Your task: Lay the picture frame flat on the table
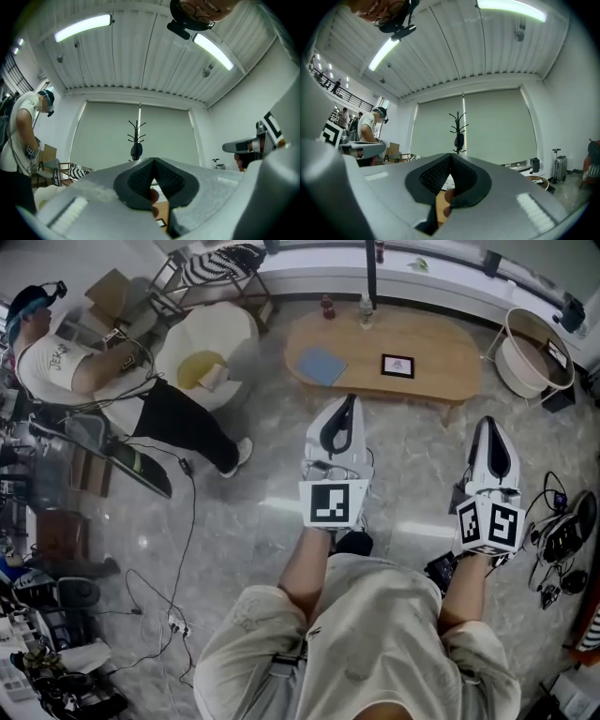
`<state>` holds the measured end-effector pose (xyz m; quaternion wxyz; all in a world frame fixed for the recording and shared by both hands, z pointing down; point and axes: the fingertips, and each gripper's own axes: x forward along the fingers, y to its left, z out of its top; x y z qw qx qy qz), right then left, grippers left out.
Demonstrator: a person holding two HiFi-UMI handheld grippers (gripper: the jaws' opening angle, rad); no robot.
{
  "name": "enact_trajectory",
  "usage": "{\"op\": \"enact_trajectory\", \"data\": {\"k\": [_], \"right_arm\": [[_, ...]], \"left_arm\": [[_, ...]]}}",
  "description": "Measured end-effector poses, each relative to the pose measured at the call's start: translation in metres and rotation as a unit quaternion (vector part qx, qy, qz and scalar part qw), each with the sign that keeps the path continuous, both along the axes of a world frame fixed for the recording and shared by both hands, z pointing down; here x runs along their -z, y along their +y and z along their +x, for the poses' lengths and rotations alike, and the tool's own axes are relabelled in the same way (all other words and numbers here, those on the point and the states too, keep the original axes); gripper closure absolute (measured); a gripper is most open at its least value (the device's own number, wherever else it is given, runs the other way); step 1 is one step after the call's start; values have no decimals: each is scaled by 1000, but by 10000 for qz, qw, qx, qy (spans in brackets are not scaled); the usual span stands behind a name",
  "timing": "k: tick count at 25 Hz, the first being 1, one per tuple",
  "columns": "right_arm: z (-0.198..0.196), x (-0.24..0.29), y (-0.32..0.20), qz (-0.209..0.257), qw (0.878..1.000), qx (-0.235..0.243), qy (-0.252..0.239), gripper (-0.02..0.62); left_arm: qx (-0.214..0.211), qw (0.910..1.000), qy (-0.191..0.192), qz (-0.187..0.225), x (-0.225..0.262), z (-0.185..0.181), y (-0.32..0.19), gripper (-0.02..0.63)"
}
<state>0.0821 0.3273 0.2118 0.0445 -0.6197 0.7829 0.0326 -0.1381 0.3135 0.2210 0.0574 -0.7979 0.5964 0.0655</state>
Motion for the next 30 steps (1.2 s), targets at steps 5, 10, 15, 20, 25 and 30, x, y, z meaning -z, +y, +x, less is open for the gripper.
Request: {"op": "enact_trajectory", "data": {"k": [5,10,15,20,25,30], "right_arm": [[-24,6,-43,27,10000,-60,32,592],[-38,9,-72,17,9999,-125,24,592],[-37,2,-95,-6,9998,-176,16,592],[-24,-4,-112,86,9996,-195,-159,592],[-4,-8,-158,82,9997,-177,-156,592],[6,-6,-211,75,9999,-82,-67,592]], "left_arm": [[-33,9999,-59,79,4,-23,-41,601],[-62,10000,-66,21,7,-37,-73,601],[-128,9999,-28,72,4,-36,-95,601],[-170,9998,-71,103,-6,-24,-119,601],[-95,9998,-147,128,-7,-7,-160,601],[-29,9997,-227,101,-6,7,-204,601]]}}
